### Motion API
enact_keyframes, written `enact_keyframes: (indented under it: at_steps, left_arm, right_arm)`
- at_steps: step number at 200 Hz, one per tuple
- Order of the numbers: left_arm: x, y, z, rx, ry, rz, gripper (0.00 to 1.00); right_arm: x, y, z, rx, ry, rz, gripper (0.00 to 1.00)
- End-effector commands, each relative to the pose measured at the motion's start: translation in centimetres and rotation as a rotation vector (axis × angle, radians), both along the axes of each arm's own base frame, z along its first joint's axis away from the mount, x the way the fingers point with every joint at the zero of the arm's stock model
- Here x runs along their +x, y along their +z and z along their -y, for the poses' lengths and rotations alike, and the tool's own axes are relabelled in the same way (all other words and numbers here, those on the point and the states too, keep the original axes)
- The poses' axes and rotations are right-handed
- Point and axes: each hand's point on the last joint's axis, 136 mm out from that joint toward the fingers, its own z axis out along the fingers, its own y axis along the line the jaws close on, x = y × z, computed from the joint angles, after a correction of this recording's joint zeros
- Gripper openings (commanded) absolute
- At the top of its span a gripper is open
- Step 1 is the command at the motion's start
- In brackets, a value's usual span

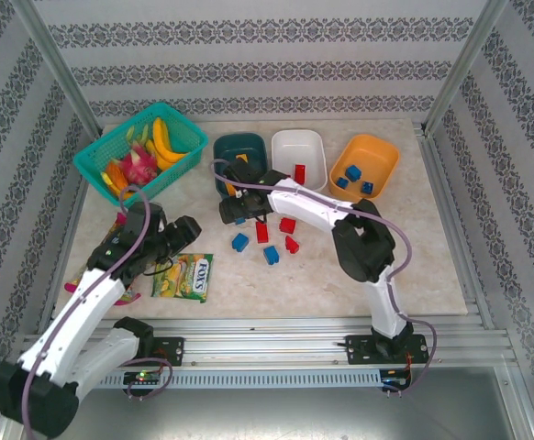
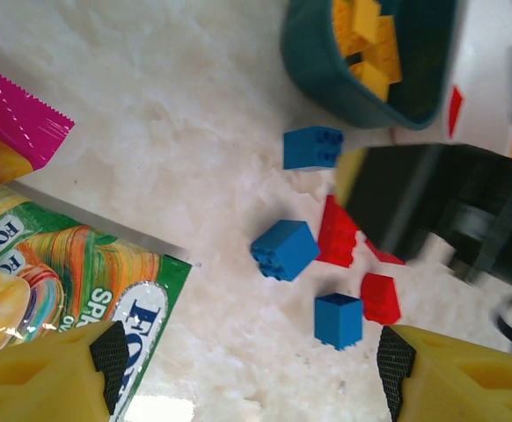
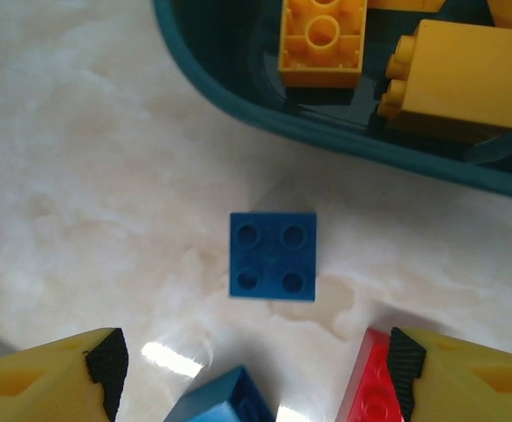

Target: Sort the legos into containers by color

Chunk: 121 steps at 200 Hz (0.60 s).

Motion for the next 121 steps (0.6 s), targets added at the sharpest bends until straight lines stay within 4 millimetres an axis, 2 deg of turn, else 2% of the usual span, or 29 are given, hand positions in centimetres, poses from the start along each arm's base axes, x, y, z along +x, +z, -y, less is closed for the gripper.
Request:
enact_keyframes:
  at_steps: [1, 31, 53, 75, 96, 121]
  left_arm:
    - [-1.2, 0.5, -0.6, -0.009, 0.013, 0.03, 0.79]
    - [-2.1, 1.2, -0.6, -0.036, 0.01, 0.063, 0.81]
    - [-2.5, 1.3, -0.6, -0.037, 0.005, 0.058, 0.81]
    - [-2.6, 1.6, -0.6, -0.036, -0.004, 0.061, 0.81]
    - [-2.6, 1.9, -0.5, -0.036, -0.011, 0.066, 0.8]
    - [-2.6, 2.0, -0.4, -0.037, -0.016, 0.067, 0.8]
  right_arm:
    - [0.8, -1.4, 0.4, -0.088, -0.006, 0.019, 0.8]
    - [1.5, -3.1, -0.1, -0.108, -0.003, 0.0, 0.79]
    - [1.9, -3.7, -0.8, -0.1, 0.003, -0.005, 0.75]
    - [2.2, -4.4, -1.2, -0.103, -0.002, -0.022, 0.67]
    - [2.3, -4.9, -1.4, -0.102, -0.007, -0.038, 0.55]
    - [2.4, -4.7, -1.6, -0.092, -0.011, -0.048, 0.43]
